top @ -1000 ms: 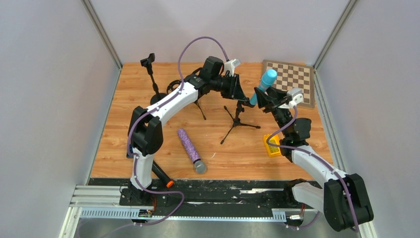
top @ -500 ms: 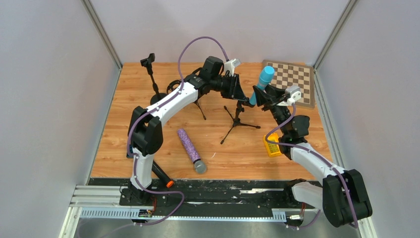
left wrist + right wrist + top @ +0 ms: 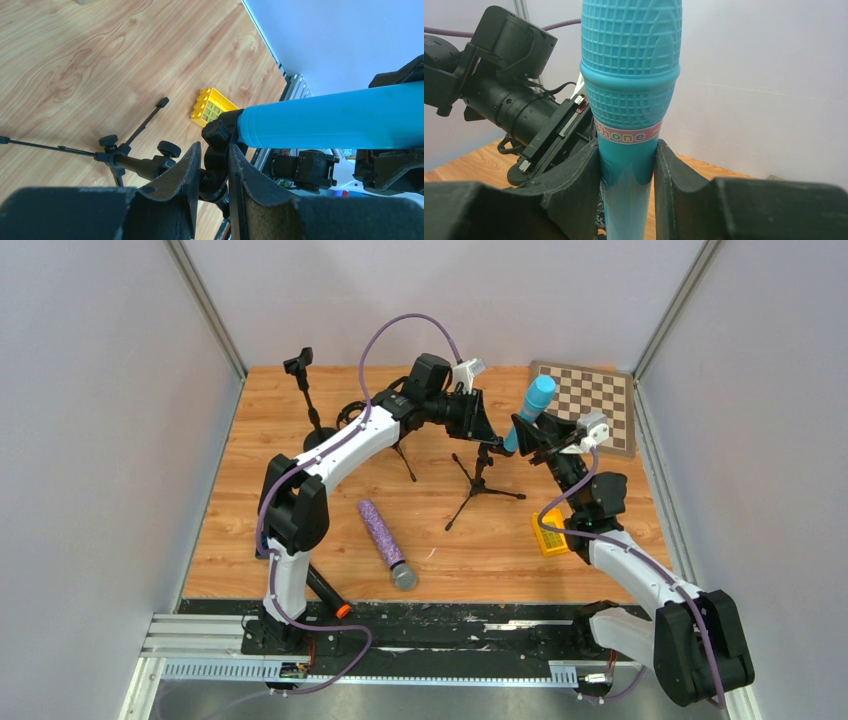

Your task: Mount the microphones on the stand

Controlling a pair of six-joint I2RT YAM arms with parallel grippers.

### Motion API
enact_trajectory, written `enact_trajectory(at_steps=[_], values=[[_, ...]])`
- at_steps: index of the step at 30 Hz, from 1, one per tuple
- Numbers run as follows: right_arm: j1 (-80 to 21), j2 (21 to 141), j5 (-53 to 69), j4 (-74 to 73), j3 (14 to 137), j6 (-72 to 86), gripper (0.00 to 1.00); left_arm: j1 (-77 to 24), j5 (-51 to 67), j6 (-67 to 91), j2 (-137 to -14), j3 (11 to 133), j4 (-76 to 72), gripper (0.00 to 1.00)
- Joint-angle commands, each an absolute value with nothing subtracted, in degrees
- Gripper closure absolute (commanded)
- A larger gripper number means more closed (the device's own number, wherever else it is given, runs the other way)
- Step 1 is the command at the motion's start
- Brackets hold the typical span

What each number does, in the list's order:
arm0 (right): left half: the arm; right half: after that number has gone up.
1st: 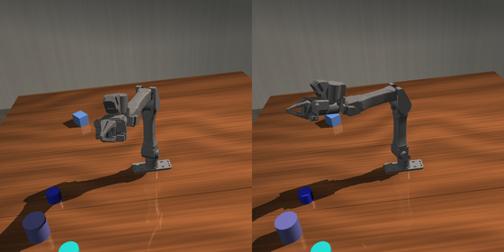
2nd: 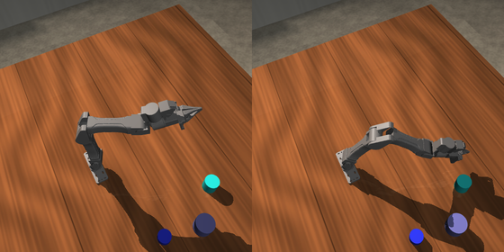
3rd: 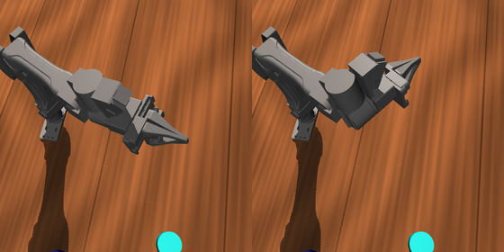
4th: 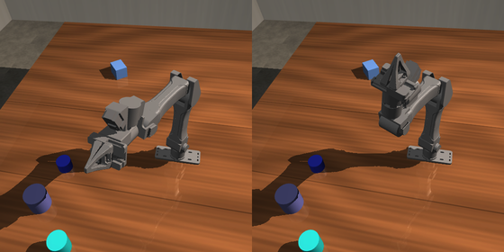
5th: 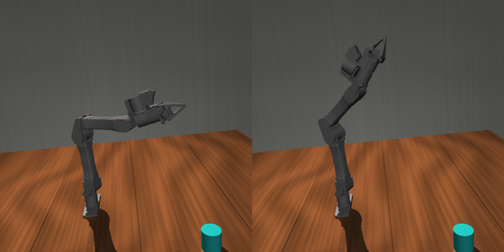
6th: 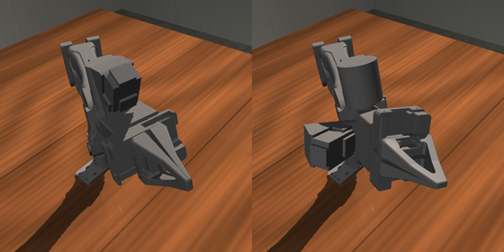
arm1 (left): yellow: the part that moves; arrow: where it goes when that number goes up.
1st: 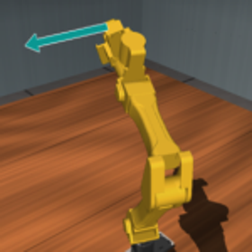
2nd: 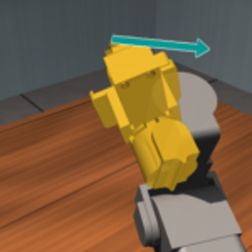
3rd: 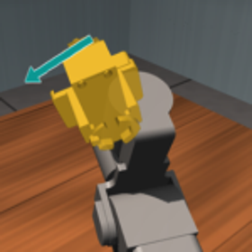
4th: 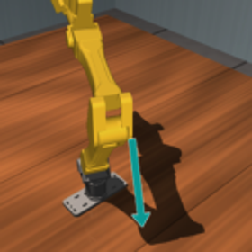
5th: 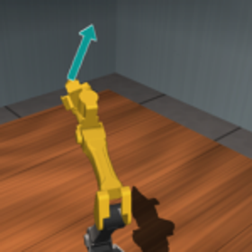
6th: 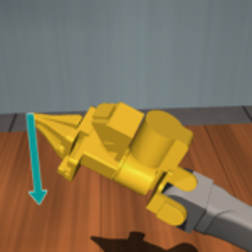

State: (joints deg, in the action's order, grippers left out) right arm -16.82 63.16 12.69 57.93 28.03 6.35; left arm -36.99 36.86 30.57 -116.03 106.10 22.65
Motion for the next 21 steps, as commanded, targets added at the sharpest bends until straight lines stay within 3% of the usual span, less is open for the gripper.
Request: enact_trajectory(at_steps=[1,21], values=[[-17.75,65.53,16.46,48.20,23.62,6.99,1.00,-36.21,32.45,28.13,-116.05,103.87,31.37,0.70],[-18.70,67.89,16.23,49.91,22.08,7.14,1.00,-36.22,32.50,28.30,-115.76,103.77,31.35,0.70]])
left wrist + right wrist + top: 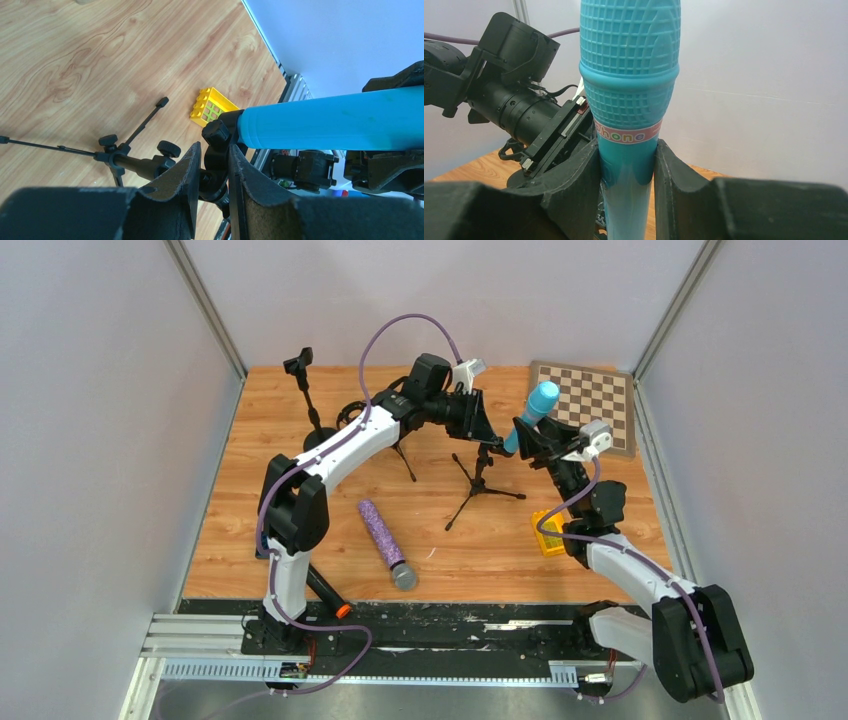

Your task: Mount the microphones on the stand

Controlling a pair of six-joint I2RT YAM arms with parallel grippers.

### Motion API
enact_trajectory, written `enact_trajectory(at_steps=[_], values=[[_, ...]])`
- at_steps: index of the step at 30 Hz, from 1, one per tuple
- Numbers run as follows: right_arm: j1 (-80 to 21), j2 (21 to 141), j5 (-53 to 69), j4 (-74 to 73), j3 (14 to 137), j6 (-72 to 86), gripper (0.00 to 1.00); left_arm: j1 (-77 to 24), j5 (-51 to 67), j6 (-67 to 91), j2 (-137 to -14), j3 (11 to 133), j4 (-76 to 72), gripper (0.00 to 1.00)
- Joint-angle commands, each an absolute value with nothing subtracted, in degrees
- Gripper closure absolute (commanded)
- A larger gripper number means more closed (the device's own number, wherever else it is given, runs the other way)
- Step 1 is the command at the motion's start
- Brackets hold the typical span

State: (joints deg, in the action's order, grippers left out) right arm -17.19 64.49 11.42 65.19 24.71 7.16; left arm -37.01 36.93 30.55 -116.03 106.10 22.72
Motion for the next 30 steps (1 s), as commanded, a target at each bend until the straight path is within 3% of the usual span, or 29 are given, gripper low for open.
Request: enact_trajectory(at_steps=[1,4,6,11,16,27,29,30], values=[[-18.75,67.93,16.18,49.90,21.96,7.17,1.00,-36.22,32.51,28.23,-115.75,103.79,31.32,0.70],[-18.78,67.66,16.26,50.21,21.60,7.45,0.99,-36.21,32.44,28.25,-115.68,103.70,31.21,0.70],[-18.75,67.07,16.01,50.46,21.39,8.02,0.91,-36.21,32.33,28.25,-115.59,103.69,31.16,0.69],[-18.80,65.48,16.37,50.95,22.19,9.23,0.52,-36.21,32.27,28.30,-115.55,103.56,31.05,0.68],[-18.80,63.63,16.05,50.62,23.64,10.91,0.28,-36.21,32.19,28.15,-115.58,103.49,31.09,0.68],[-18.75,57.84,14.48,47.03,22.49,10.48,0.12,-36.23,32.19,27.47,-115.36,103.52,31.00,0.63],[-18.78,56.74,13.73,45.63,22.24,10.13,0.10,-36.21,32.67,26.74,-114.96,103.38,30.58,0.55],[-18.73,56.14,13.45,44.78,22.23,9.99,0.09,-36.21,33.22,26.20,-114.69,103.15,29.79,0.44]])
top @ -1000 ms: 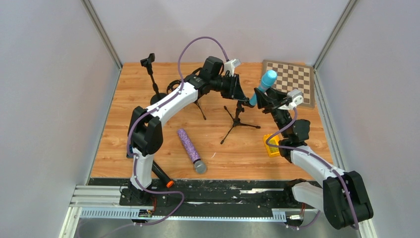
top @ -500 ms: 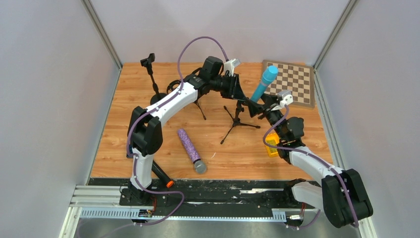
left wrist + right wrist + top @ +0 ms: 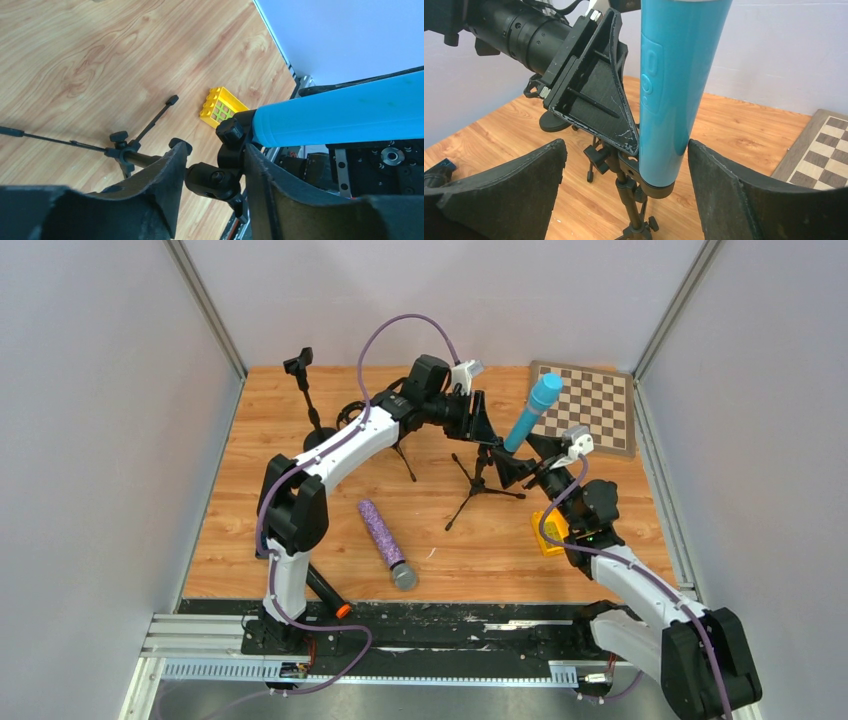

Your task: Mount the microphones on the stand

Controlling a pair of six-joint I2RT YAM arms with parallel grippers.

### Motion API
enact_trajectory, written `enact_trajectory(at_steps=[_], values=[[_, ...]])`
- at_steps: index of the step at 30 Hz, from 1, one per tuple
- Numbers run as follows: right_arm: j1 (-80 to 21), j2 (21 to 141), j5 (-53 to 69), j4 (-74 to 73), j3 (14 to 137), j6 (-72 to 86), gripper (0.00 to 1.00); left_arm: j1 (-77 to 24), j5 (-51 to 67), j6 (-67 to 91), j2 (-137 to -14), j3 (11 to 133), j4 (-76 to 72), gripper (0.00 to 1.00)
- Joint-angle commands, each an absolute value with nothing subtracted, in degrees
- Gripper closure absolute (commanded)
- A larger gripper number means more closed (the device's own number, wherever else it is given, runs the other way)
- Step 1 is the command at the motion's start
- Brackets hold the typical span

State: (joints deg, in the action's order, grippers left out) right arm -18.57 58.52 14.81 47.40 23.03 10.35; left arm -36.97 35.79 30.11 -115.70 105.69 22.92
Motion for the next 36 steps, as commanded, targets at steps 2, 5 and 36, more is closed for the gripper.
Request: enact_trajectory(at_steps=[2,5,36], values=[[-18.70,54.94,13.19,42.69,22.10,9.86,0.08,-36.21,33.79,25.83,-113.40,101.99,27.88,0.28],[-18.70,53.08,13.99,39.44,22.04,9.82,0.05,-36.15,34.43,25.11,-110.50,99.96,25.21,0.13],[-18.56,34.01,17.71,20.75,14.03,15.01,0.00,-33.09,44.08,2.81,-83.96,61.63,-19.75,0.00]])
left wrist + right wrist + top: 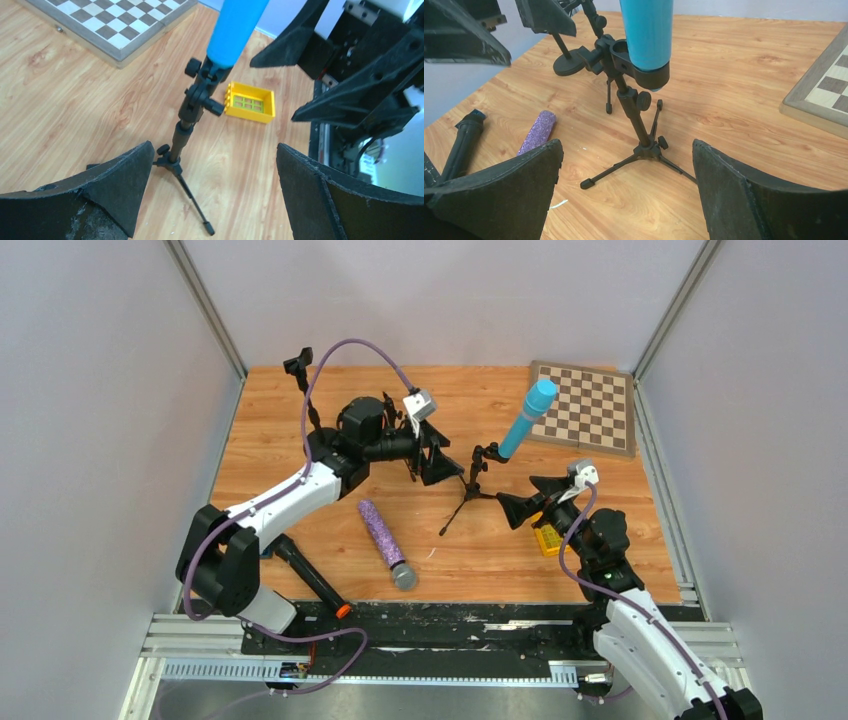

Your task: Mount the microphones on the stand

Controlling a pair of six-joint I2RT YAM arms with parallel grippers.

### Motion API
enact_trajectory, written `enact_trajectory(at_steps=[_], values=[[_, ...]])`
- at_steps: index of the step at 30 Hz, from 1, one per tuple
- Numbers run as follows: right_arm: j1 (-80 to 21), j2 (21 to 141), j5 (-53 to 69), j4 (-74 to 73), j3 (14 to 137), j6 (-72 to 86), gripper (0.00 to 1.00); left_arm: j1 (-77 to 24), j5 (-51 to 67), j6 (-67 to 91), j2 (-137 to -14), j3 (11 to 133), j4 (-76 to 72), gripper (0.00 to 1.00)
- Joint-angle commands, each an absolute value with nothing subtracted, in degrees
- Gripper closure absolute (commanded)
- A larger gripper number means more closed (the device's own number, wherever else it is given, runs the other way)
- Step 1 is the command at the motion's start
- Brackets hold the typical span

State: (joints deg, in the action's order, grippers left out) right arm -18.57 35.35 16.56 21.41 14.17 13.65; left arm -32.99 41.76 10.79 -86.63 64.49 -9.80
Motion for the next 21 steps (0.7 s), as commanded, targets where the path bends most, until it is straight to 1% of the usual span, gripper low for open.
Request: enact_trajectory(at_steps=[1,4,7,9,18,21], values=[[-18.59,33.94,17.67,20.67,13.93,15.09,0.00,-33.06,44.01,2.55,-84.42,62.06,-19.28,0.00],[-18.56,33.75,17.54,20.33,13.64,15.20,0.00,-33.07,45.33,0.62,-86.80,64.57,-14.33,0.00],[-18.56,33.55,17.11,19.81,13.66,14.98,0.00,-33.05,48.63,-1.00,-90.26,67.05,-12.68,0.00],[-18.61,33.34,16.66,19.25,13.78,14.71,0.00,-33.05,50.83,-1.50,-91.82,67.29,-14.34,0.00],[-18.50,32.43,15.27,17.46,14.08,13.58,0.00,-33.89,52.99,-6.33,-96.64,67.51,-21.40,0.00],[-18.48,32.38,15.03,17.32,14.17,13.54,0.00,-34.43,53.62,-8.98,-97.40,67.71,-22.51,0.04]])
